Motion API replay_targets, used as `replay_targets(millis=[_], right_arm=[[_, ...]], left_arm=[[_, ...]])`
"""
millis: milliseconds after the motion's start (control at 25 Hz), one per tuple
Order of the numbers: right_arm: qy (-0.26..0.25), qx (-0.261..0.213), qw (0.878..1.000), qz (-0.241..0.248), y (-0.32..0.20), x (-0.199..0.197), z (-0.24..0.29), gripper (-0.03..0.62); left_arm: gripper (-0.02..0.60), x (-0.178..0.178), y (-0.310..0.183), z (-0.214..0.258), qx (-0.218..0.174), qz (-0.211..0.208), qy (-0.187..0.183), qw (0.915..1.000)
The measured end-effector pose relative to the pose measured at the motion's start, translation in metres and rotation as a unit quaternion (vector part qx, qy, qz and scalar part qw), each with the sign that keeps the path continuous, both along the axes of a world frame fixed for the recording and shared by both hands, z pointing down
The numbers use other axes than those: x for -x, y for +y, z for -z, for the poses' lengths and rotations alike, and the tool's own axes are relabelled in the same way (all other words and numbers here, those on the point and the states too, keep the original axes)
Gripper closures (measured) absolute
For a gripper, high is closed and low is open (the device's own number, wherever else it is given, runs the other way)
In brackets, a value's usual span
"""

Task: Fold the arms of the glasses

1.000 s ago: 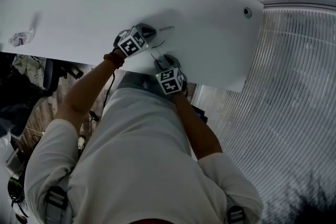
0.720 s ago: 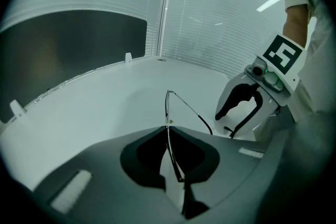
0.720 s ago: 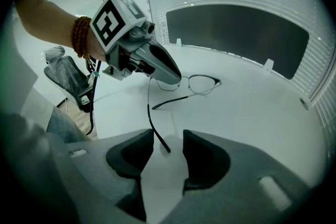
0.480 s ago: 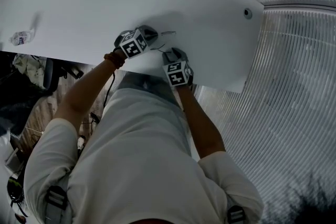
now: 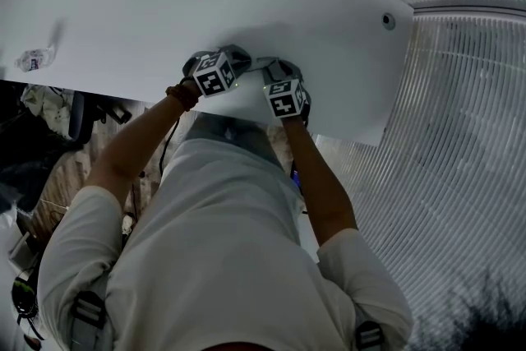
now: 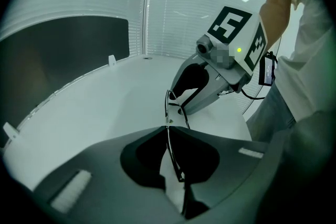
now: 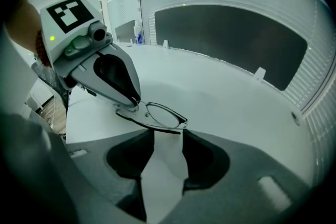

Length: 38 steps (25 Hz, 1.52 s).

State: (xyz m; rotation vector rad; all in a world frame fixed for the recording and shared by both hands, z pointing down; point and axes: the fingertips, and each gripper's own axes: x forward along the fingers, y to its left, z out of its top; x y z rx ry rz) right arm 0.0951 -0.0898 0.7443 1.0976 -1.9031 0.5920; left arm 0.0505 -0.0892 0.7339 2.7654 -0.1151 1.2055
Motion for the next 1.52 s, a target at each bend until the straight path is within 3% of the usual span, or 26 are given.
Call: replay_targets(millis=[360, 640, 1120, 1320, 1520], right_arm=[[-0.003, 0.003, 1.0, -0.011, 0.015, -0.008, -0.004, 0.419], [-0.014, 0.005, 1.0, -0.019, 0.033, -0.005, -0.006, 0.419], [-0.038, -0.016, 0.999, -0.032, 0.034, -0.004, 0.008, 0.418], [-0.073, -0.057, 0.994, -0.052, 0.025, -0.007, 0.055, 0.418], [-0.104, -0.14, 0.983, -0.057, 0.002, -0.013, 0.136, 0.418]], left_arm=[[0.551, -0.005, 0.002, 0.0, -0.001, 0.007, 0.008, 0.9999], [0.472, -0.004, 0.009, 0.0, -0.002, 0.014, 0.024, 0.9996], [0.466, 0.001, 0.01, 0.005, -0.011, 0.039, 0.038, 0.9984], [0.469, 0.007, -0.002, 0.042, -0.024, 0.09, 0.075, 0.9928], [0.477, 0.009, -0.016, 0.119, -0.037, 0.146, 0.146, 0.9778]])
